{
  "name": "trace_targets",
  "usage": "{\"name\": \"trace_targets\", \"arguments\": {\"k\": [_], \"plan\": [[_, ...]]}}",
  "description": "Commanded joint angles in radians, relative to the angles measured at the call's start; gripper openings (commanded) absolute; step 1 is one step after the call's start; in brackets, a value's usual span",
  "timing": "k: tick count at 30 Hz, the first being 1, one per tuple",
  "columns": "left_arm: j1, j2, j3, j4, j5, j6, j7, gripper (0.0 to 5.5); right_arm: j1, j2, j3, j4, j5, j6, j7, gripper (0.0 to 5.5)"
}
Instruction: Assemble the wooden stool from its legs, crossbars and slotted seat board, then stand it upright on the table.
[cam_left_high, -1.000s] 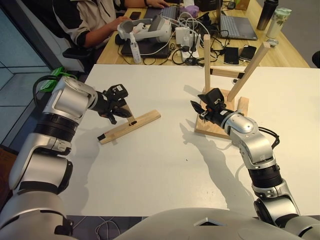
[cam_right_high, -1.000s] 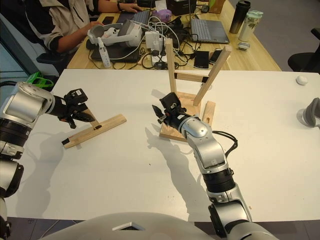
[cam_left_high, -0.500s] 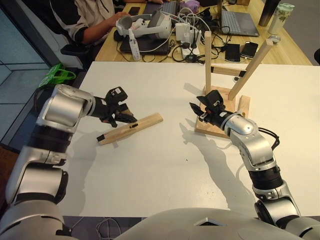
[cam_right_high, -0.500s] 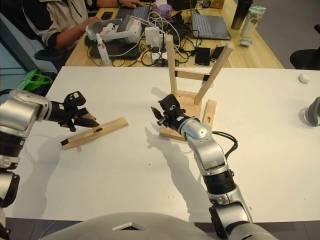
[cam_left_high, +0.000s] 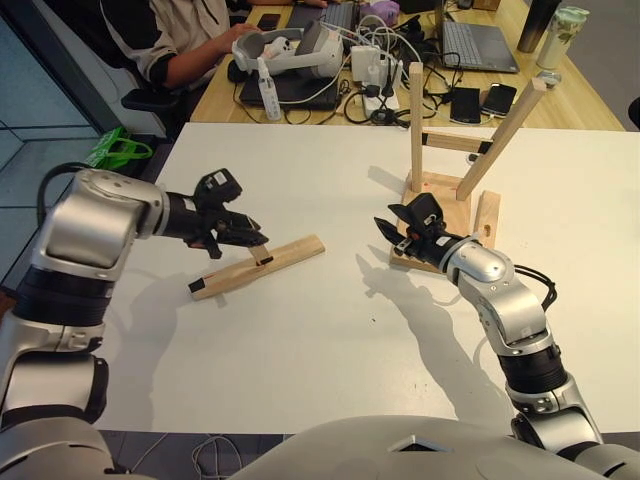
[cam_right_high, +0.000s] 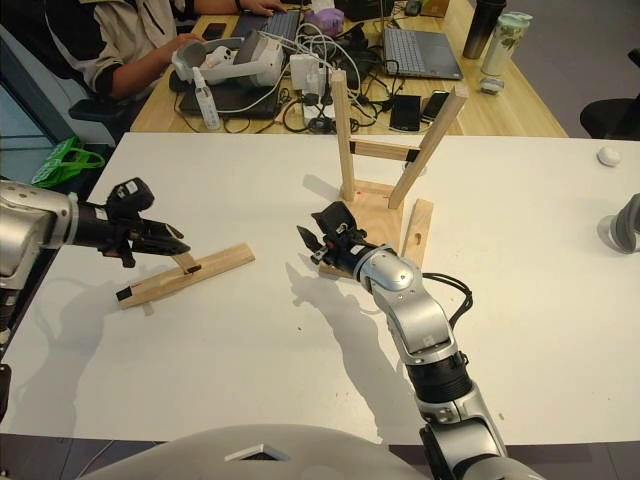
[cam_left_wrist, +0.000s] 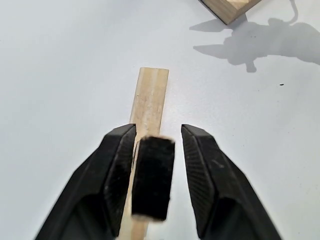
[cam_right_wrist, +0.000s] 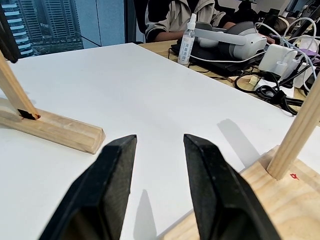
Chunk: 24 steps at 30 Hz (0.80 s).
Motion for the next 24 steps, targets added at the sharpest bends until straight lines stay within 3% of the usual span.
{"name": "trace_targets", "arguments": {"k": [1, 5, 8, 12, 17, 24], "plan": [[-0.053, 0.063, 0.111, -0.034, -0.051, -0.042, -0.019, 1.67, -0.006, -0.006, -0.014, -0.017, 0.01, 0.013, 0.004, 1.75], [-0.134, -0.015, 0.265, -0.061, -0.191, -0.01, 0.029, 1.67, -0.004, 0.011, -0.039, -0.02, 0.034, -0.017, 0.002, 1.75], [-0.176, -0.194, 0.404, 0.005, -0.258, -0.012, 0.241, 1.67, 0.046, 0.064, -0.088, -0.009, 0.074, -0.168, -0.016, 1.75], [-0.052, -0.443, 0.515, -0.024, -0.267, -0.19, 0.501, 1.67, 0.143, 0.099, -0.135, -0.006, 0.078, -0.361, -0.049, 1.75], [0.104, -0.582, 0.461, -0.095, -0.259, -0.272, 0.599, 1.67, 0.131, 0.14, -0.167, 0.035, 0.082, -0.428, -0.104, 1.75], [0.189, -0.573, 0.414, -0.152, -0.273, -0.267, 0.617, 1.67, 0.122, 0.142, -0.182, 0.056, 0.081, -0.433, -0.122, 1.75]]}}
